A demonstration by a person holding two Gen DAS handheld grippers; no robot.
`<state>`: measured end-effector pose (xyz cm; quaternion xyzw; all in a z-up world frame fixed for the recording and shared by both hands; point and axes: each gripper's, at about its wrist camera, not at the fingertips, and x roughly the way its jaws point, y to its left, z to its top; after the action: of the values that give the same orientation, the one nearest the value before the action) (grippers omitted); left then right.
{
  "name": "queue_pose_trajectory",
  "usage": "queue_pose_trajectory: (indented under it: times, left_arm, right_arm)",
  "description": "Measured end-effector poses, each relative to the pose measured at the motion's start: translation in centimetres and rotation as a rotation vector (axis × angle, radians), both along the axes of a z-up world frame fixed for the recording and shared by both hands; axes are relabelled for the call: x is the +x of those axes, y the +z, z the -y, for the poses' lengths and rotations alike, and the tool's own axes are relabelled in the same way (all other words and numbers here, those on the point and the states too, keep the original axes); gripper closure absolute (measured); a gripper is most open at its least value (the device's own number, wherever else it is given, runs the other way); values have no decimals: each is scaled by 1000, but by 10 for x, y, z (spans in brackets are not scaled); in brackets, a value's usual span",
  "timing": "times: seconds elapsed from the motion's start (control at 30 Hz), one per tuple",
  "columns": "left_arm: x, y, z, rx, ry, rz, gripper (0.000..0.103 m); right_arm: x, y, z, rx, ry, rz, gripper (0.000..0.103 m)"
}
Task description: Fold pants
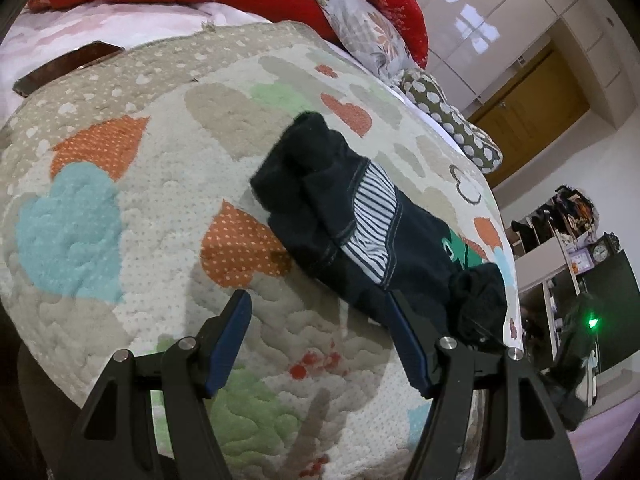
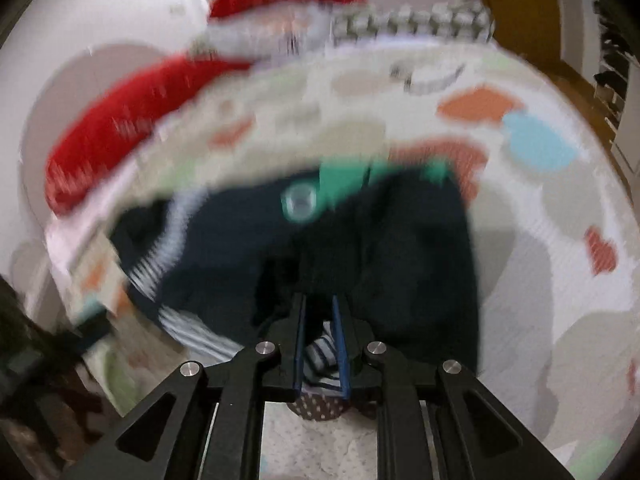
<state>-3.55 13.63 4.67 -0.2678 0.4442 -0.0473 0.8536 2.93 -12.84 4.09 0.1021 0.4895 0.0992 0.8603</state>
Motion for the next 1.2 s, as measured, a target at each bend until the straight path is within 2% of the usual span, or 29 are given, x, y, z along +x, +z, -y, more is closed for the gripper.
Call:
queue_pose_trajectory:
  times: [0.07,0.13,0.2,0.23,0.27,0.3,0.33,0.37,0.53,0.67,0.77,0.87,0.97,1.03,1.1,1.13,1.2]
  left_arm:
    - [-3,2,-8,1,21,12,35]
    - [-3,1,-19,-6,52,14,35]
    - [-4,-5,-31,-20,87,4,35]
    - [-4,-8,-36,-27,99,0,35]
    - [-5,-10,-42,-34,107,-2,36]
    - [-6,-11,-45,-38,115,0,42]
    - [-8,-12,-50,-42,127,3,45]
    - [-10,-13,-55,-46,132,5,48]
    - [-17,-13,-75,-72,168,17,48]
    - [-22,-14,-84,-81,181,17,48]
    - [-24,-16,-88,-81,182,22,48]
    - [-26,-19,-90,-88,173,17,48]
    - [-28,-21,-91,-92,164,19,48]
    - [-28,-21,-91,-93,162,21,47]
    - [-27,-20,-90,-92,158,22,47]
    - [-27,-19,-88,-95,153,22,47]
    - [-23,-17,-82,-100,137,24,47]
  right_arm:
    - [0,-2,-5,-47,10,26,88]
    - [1,9,-8,-76,26,9,88]
    - [-1,26,-5,-42,17,33,87]
    - [-1,37,-7,-10,21,47,82]
    - [-1,45,-12,12,35,50,69]
    - [3,51,-20,32,58,47,60]
    - [8,55,-30,46,84,41,43]
    - [13,59,-43,49,109,34,38]
    - [46,62,-121,40,272,-43,37]
    - [82,52,-193,-86,379,-88,30]
    - [102,32,-227,-181,351,-150,30]
    - [113,12,-254,-236,343,-199,29]
    - [115,-5,-270,-352,341,-212,25]
    - [113,-18,-276,-457,353,-212,25]
    - [110,-15,-270,-462,343,-192,45]
    - [110,-10,-265,-462,324,-185,64]
    - [110,2,-249,-389,302,-180,72]
